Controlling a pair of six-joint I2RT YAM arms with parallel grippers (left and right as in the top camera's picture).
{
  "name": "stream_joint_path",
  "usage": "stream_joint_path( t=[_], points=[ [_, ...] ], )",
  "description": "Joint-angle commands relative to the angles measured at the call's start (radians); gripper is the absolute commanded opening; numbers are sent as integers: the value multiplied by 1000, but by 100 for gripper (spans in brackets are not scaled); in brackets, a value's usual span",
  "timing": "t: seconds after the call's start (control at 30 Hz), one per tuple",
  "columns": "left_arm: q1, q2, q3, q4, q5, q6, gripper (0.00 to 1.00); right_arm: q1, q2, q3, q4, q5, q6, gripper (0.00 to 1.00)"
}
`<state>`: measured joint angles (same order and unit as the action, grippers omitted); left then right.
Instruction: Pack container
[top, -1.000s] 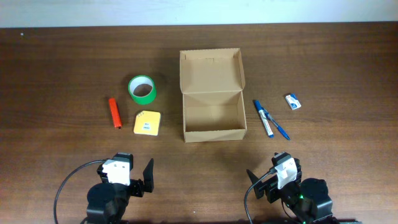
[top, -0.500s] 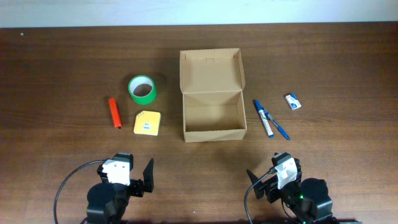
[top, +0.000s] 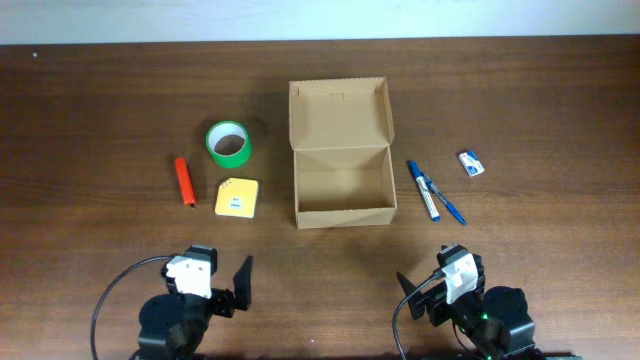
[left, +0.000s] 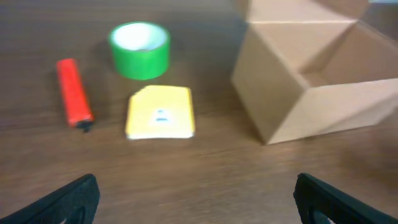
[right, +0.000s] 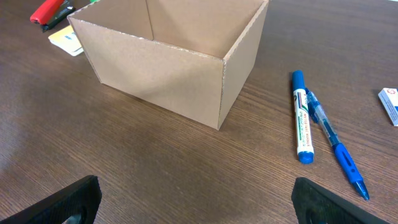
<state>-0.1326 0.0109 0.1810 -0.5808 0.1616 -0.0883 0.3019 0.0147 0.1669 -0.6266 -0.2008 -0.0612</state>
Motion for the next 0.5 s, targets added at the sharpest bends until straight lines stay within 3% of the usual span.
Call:
stream_joint_path(
  t=[0.0, 0.13, 0.27, 0.47],
  points=[
    [-5, -5, -3, 60, 147, -24, 100, 6, -12, -6, 3, -12, -6, 99],
    [-5, 11, 0, 290, 265, -87, 100, 6, -12, -6, 3, -12, -6, 99],
    [-5, 212, 92, 280, 261, -34, 100, 6, -12, -6, 3, -12, -6, 99],
    [-4, 766, 537, 106, 79, 86, 100, 6, -12, -6, 3, -12, -6, 99]
  ],
)
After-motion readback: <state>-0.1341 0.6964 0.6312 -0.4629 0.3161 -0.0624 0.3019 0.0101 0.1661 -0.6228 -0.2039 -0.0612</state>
